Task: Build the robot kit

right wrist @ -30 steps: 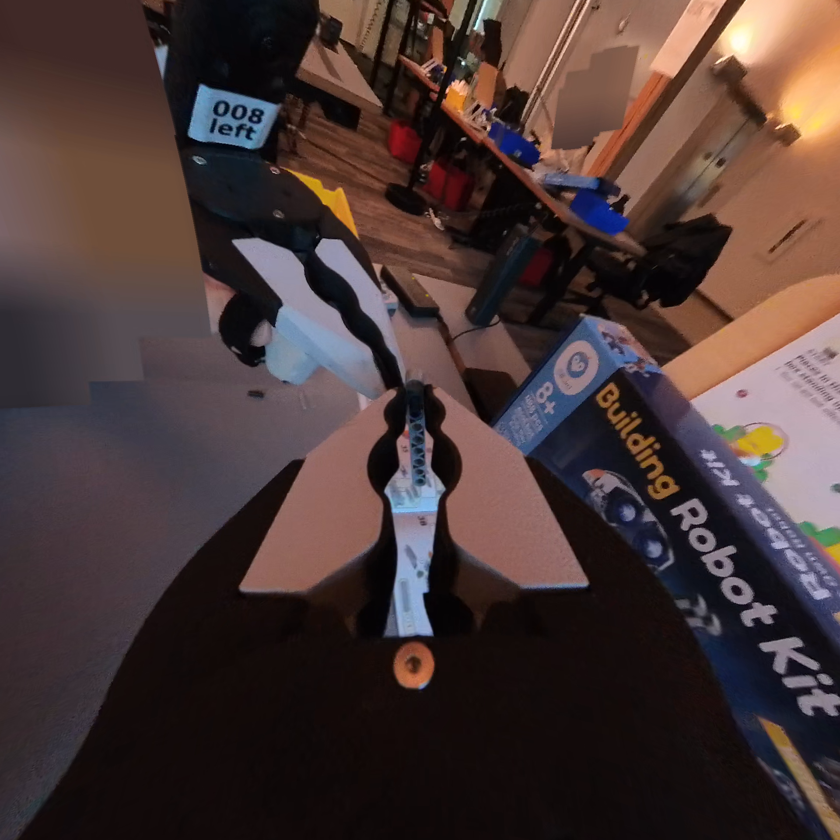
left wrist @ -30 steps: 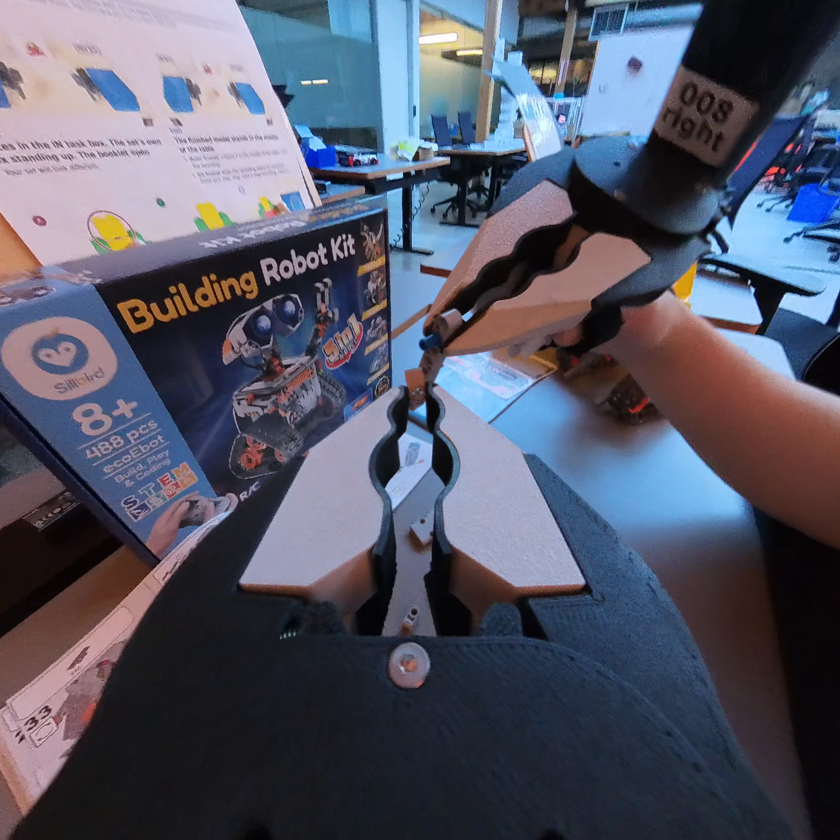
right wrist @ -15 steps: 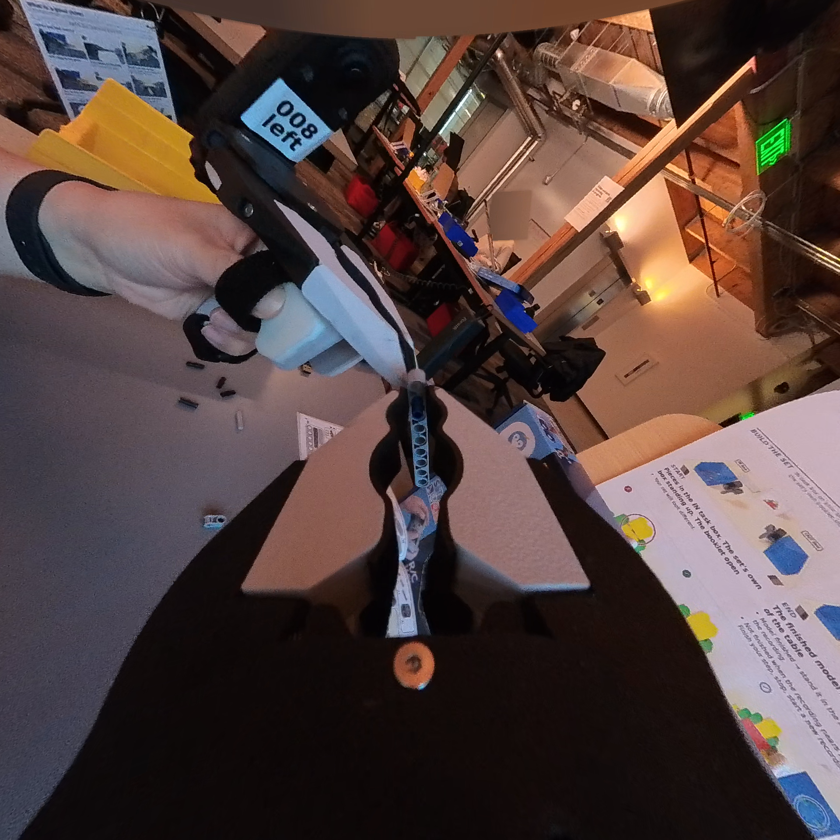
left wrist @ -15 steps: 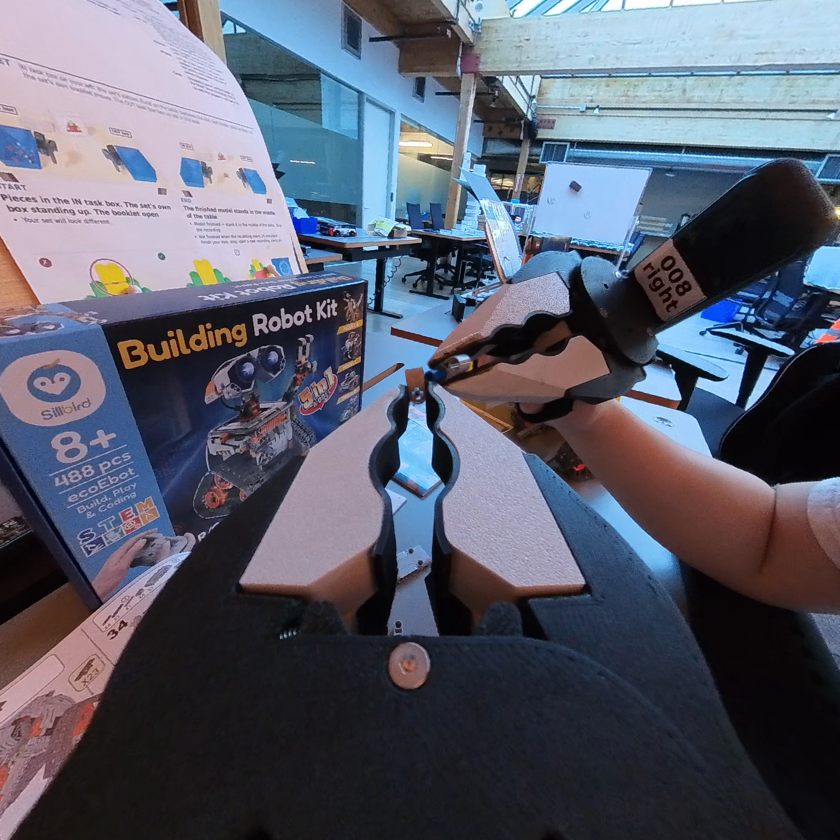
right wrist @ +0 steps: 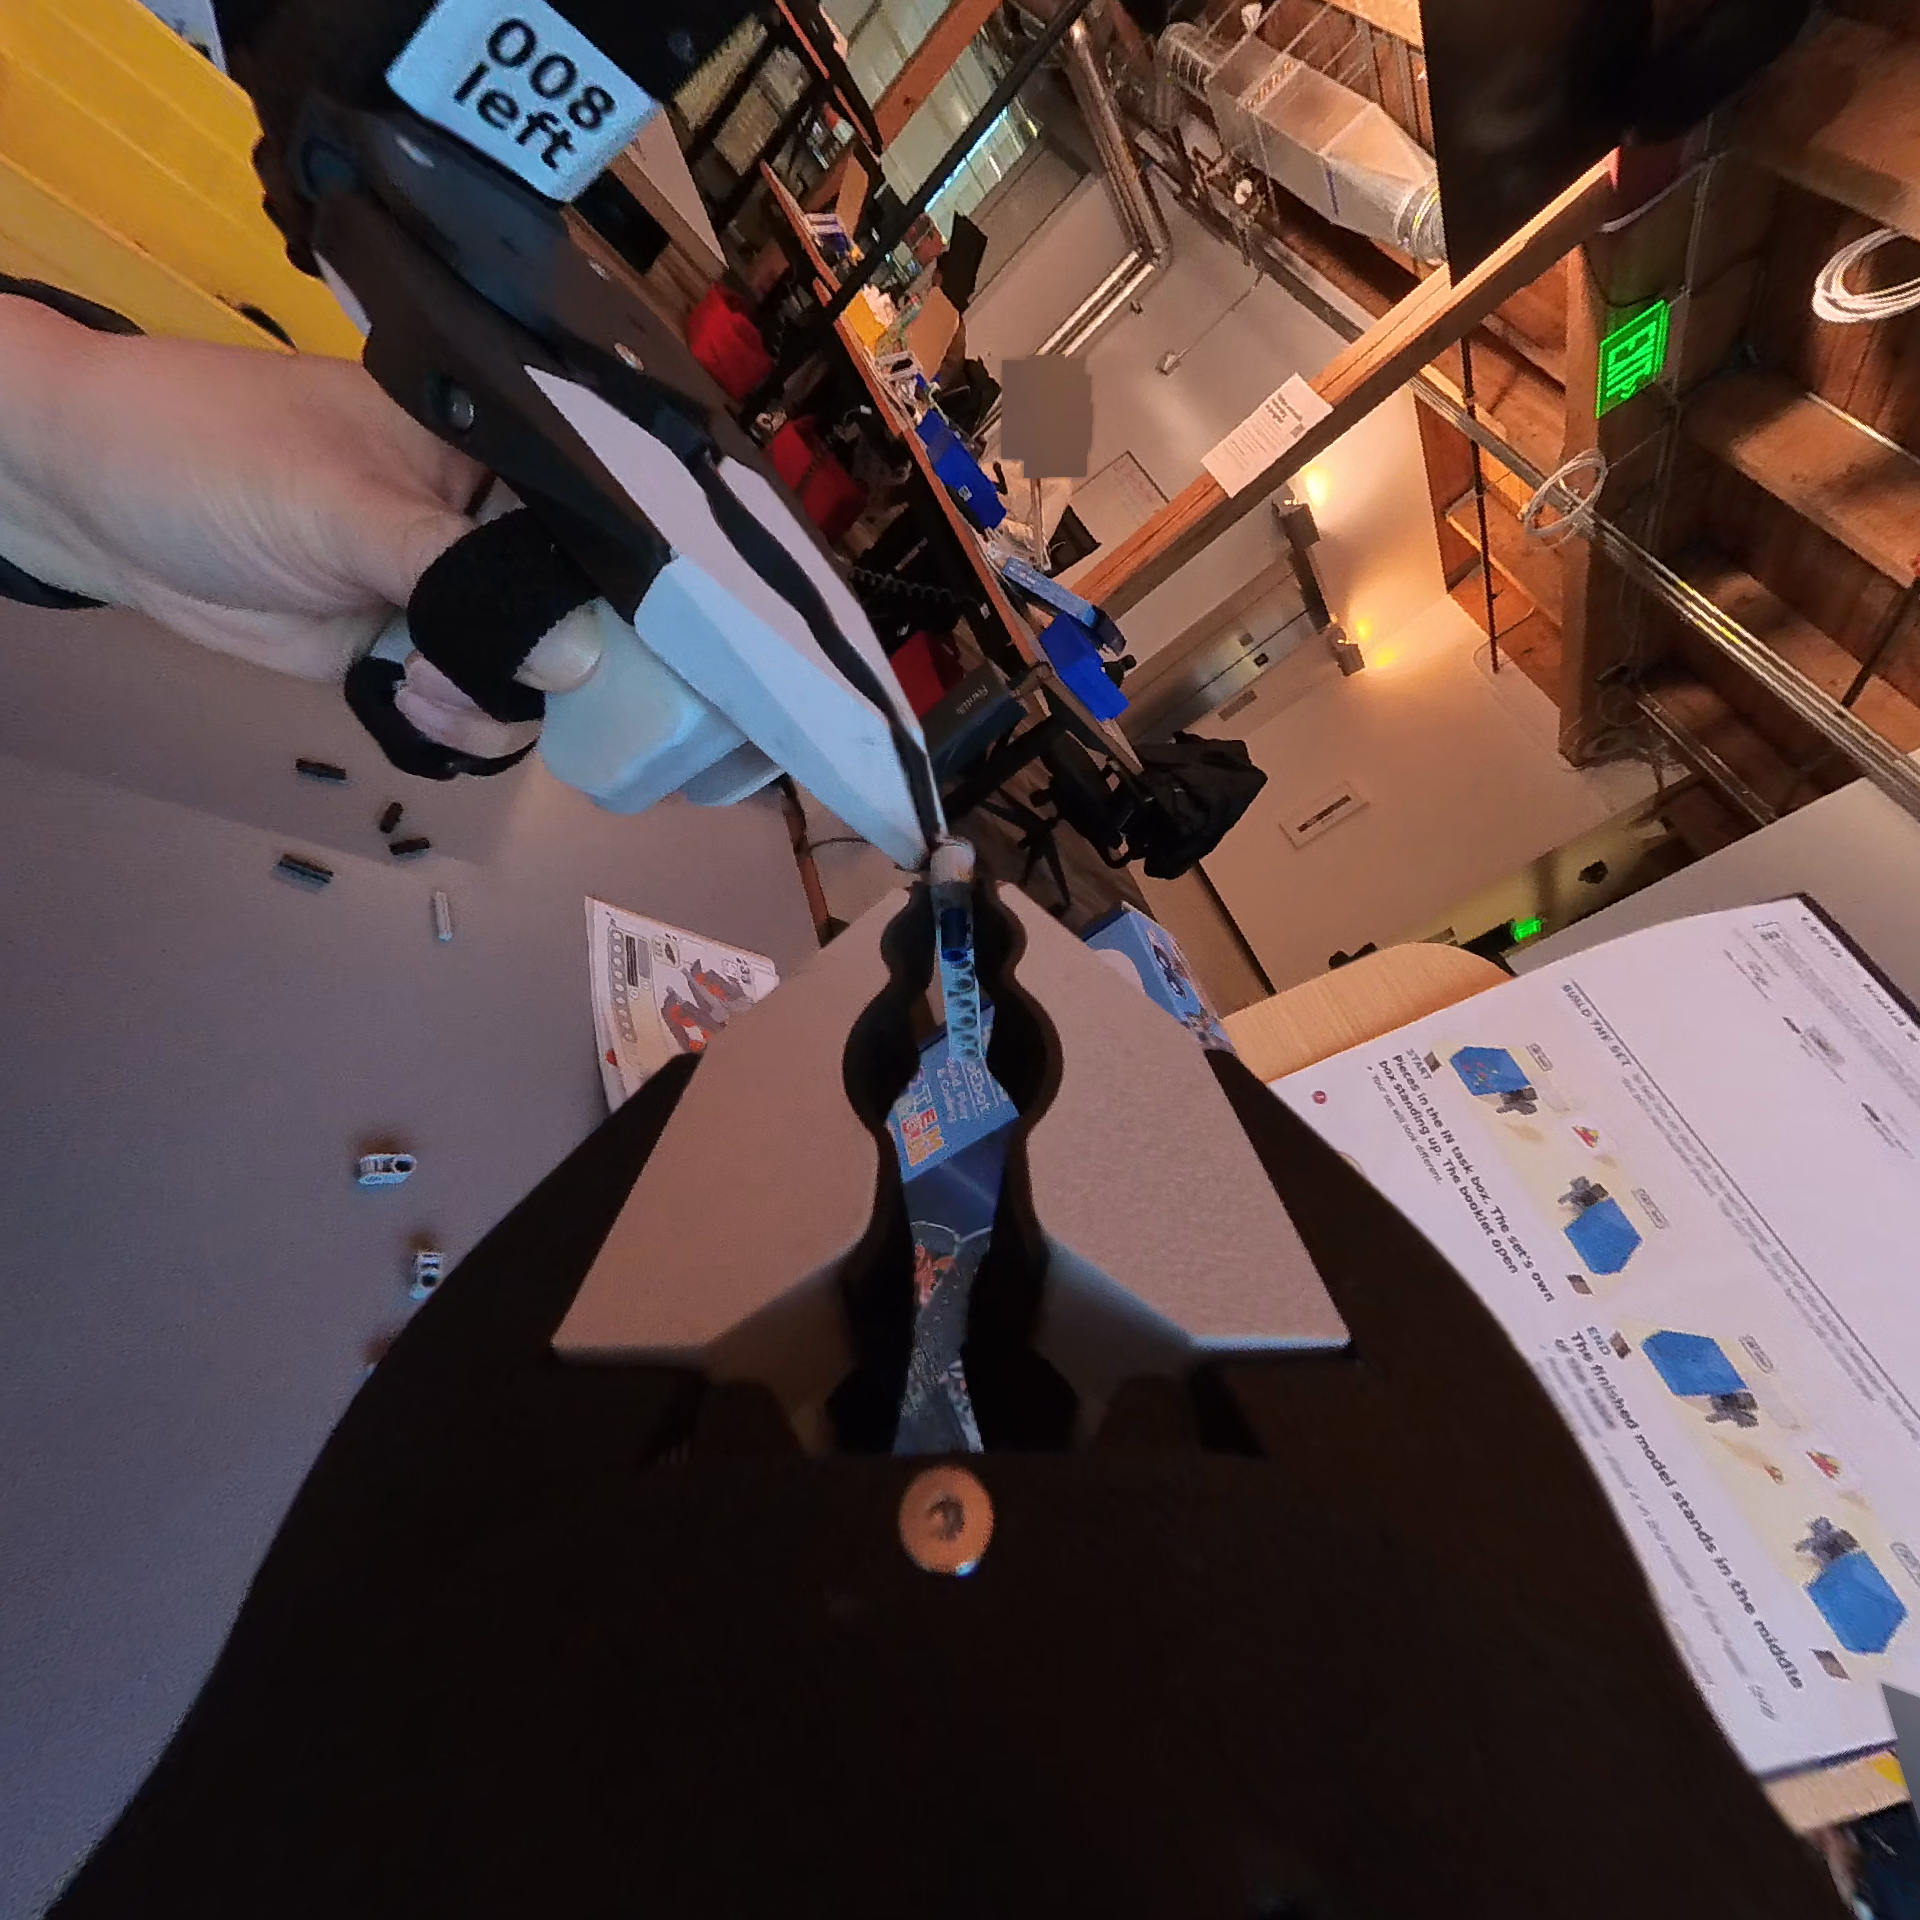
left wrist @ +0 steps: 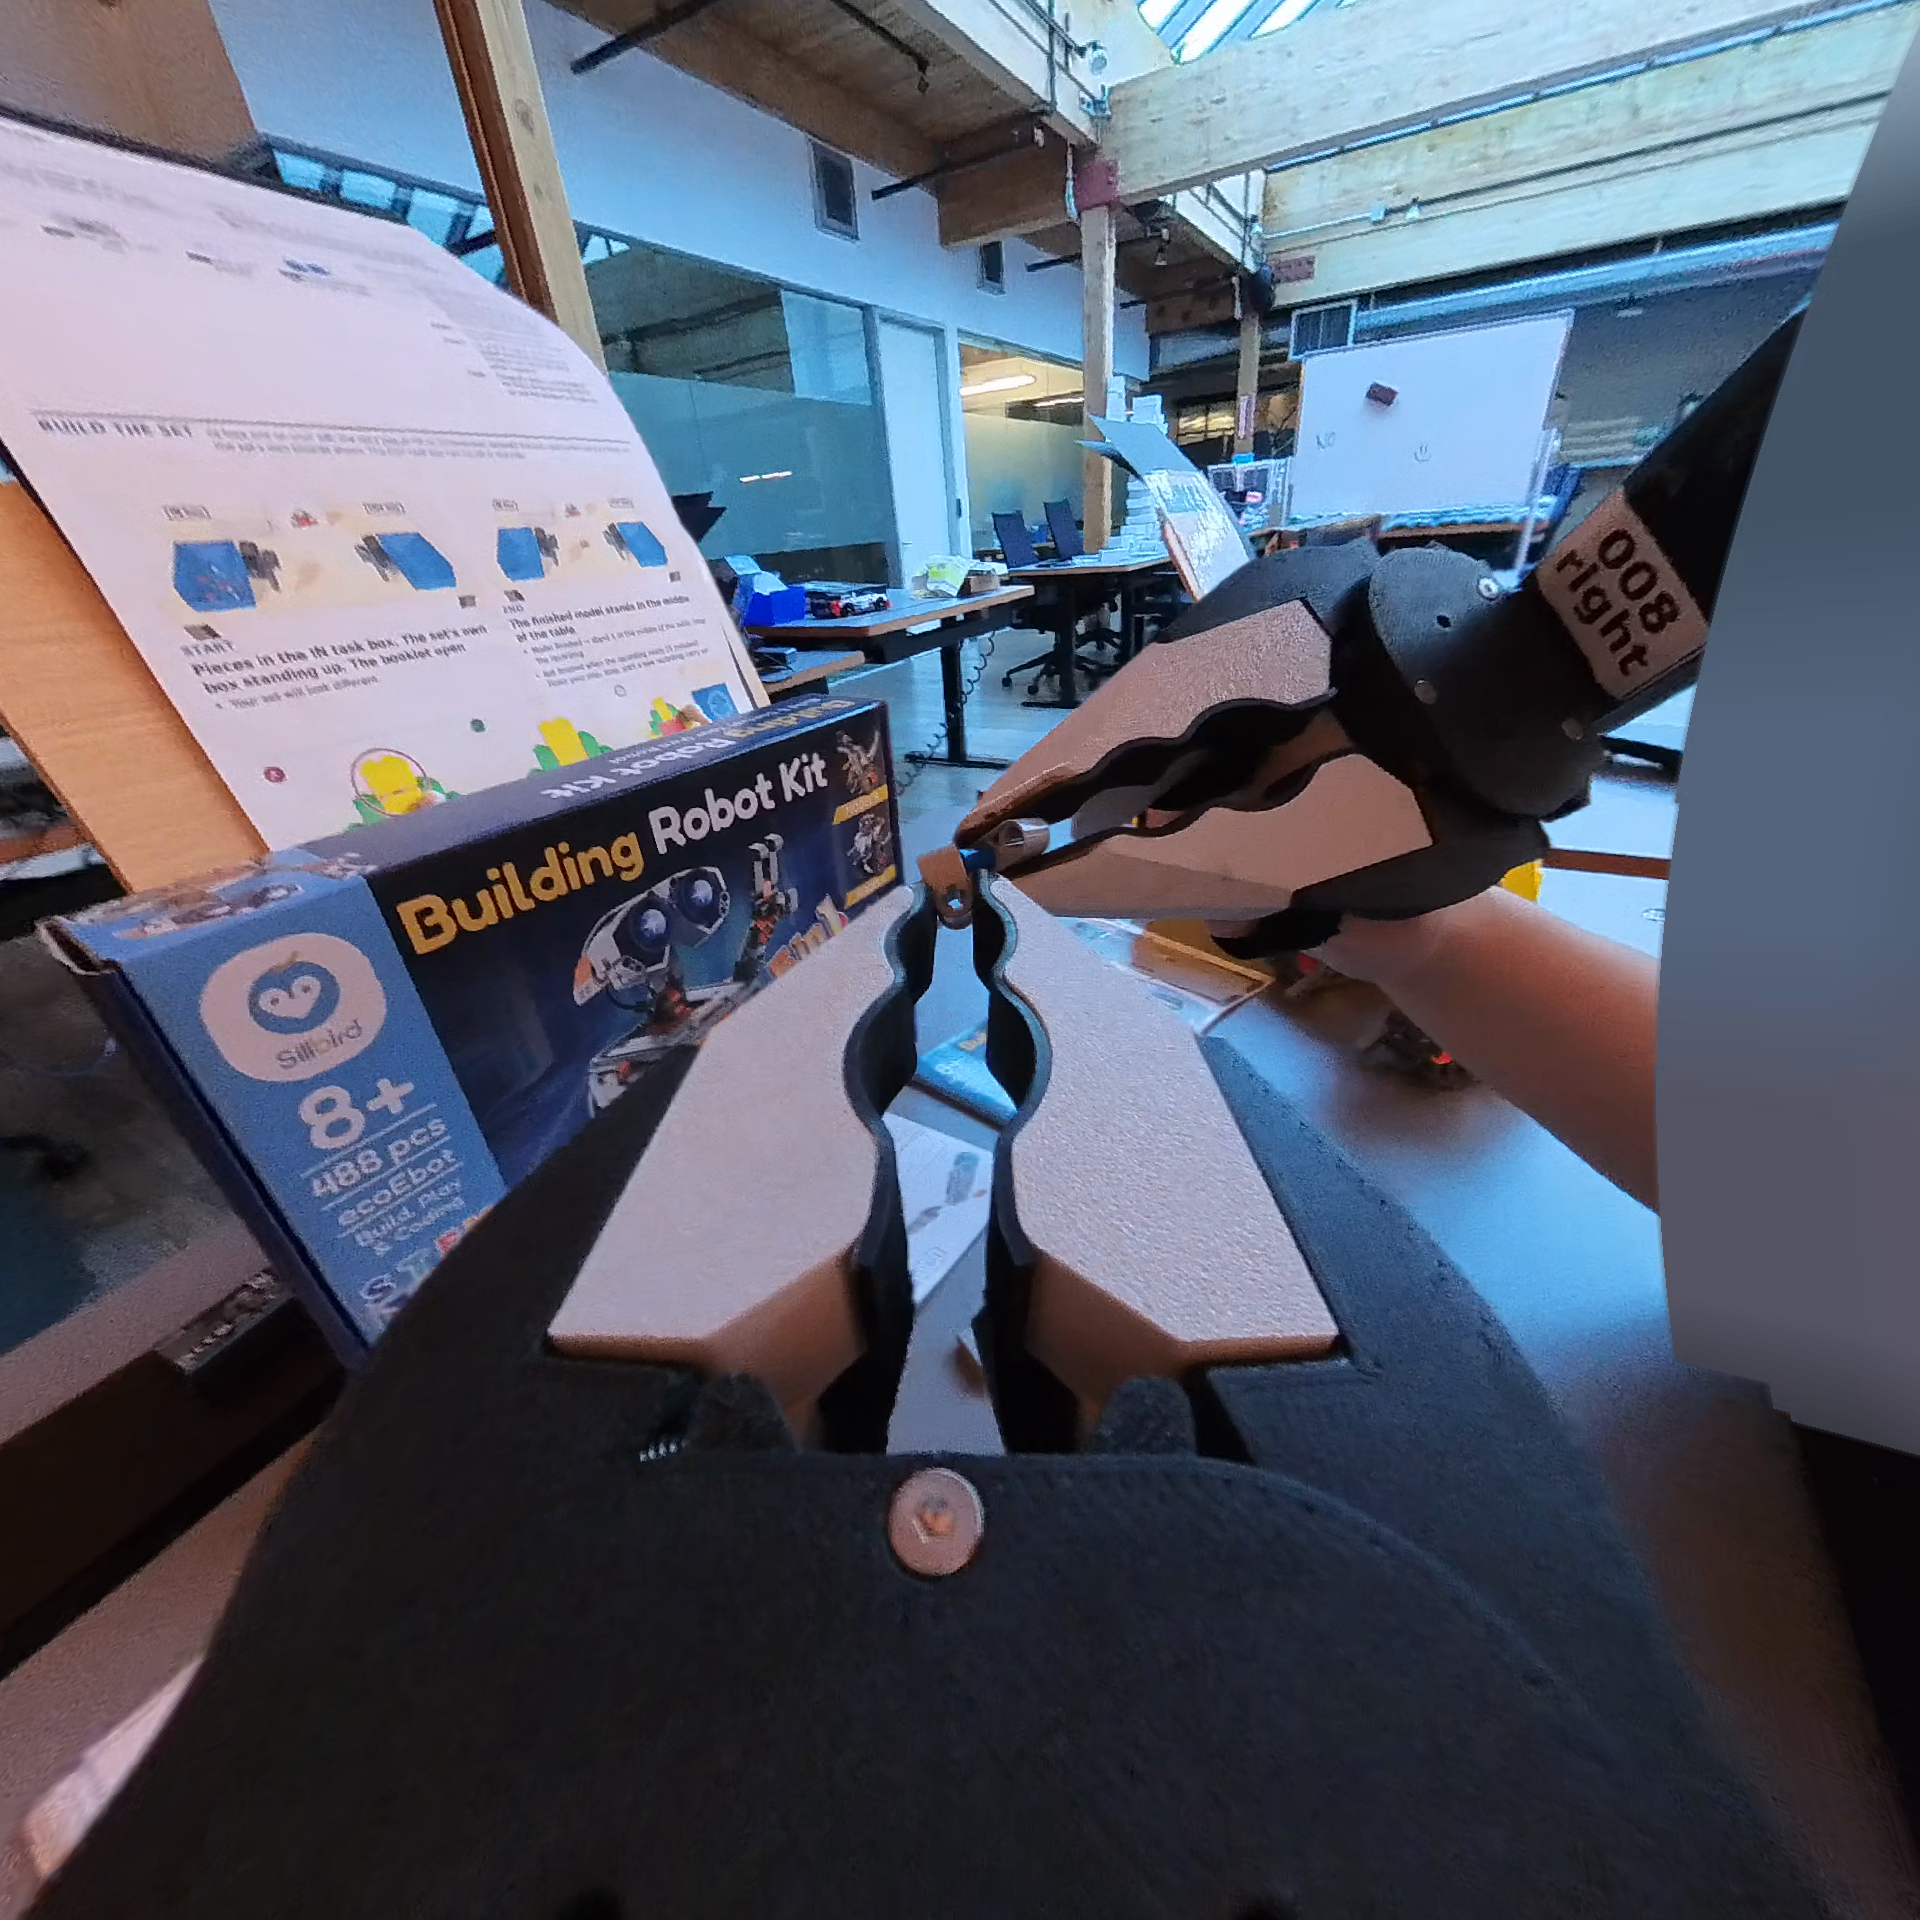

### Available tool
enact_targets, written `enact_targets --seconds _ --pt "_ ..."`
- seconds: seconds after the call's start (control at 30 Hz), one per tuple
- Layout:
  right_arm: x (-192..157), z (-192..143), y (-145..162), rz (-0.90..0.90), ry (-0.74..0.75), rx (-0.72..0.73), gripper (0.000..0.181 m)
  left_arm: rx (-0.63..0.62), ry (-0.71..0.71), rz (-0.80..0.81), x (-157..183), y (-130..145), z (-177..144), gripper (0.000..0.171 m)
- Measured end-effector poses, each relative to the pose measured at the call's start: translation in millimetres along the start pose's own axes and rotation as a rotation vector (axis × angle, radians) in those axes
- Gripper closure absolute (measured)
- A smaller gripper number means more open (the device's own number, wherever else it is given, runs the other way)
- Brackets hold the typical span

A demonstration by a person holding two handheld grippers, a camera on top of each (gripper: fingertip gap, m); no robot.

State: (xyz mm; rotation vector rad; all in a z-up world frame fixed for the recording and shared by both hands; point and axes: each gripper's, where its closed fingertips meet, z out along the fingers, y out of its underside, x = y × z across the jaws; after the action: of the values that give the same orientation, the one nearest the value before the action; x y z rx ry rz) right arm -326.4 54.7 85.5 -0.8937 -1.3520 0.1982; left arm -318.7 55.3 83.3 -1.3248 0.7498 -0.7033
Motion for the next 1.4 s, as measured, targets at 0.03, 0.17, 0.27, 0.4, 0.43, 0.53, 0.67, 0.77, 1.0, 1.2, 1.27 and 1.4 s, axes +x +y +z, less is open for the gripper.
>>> enact_targets --seconds 0.03,0.17,0.27,0.4,0.43,0.53,0.67,0.77,1.0,1.2,1.27,1.4 --pt "-0.2 0.4 0.7 -0.007 0.004 -0.012 0.175 0.002 -0.012 0.024 0.0 -0.2 -0.2 0.167" --pt "0.1 -0.1 -0.5 -0.003 0.0 -0.034 0.175 0.018 -0.045 0.128 1.7 -2.7 -1.2 0.168" --pt "0.2 2.1 1.5 -0.005 0.011 -0.076 0.175 0.007 -0.084 0.206 0.3 -2.1 -1.5 0.168" --pt "0.3 5.0 3.7 0.011 0.019 -0.144 0.175 -0.015 -0.149 0.314 -2.3 -1.8 -2.2 0.168" --pt "0.3 5.7 4.4 0.009 0.023 -0.163 0.175 -0.024 -0.169 0.344 -3.3 -1.3 -2.2 0.168" --pt "-0.4 8.1 9.6 0.003 0.031 -0.232 0.175 -0.069 -0.232 0.455 -7.0 2.3 -1.4 0.168" --pt "-2.0 9.2 15.0 0.022 0.022 -0.299 0.175 -0.121 -0.262 0.554 -9.1 7.3 -0.1 0.168" --pt "-1.8 11.1 17.6 0.047 0.035 -0.325 0.175 -0.139 -0.299 0.586 -11.3 9.1 0.5 0.168" --pt "-3.2 14.8 26.6 0.092 0.053 -0.392 0.175 -0.165 -0.351 0.627 -16.2 15.4 2.5 0.168" --pt "-7.3 16.6 33.6 0.149 0.03 -0.426 0.175 -0.185 -0.375 0.699 -15.9 22.5 5.4 0.168" --pt "-8.2 17.4 37.8 0.137 0.027 -0.438 0.175 -0.207 -0.395 0.762 -17.3 26.7 6.6 0.167" --pt "-9.4 19.0 40.9 0.178 0.013 -0.431 0.175 -0.233 -0.381 0.769 -19.2 29.9 7.1 0.168"
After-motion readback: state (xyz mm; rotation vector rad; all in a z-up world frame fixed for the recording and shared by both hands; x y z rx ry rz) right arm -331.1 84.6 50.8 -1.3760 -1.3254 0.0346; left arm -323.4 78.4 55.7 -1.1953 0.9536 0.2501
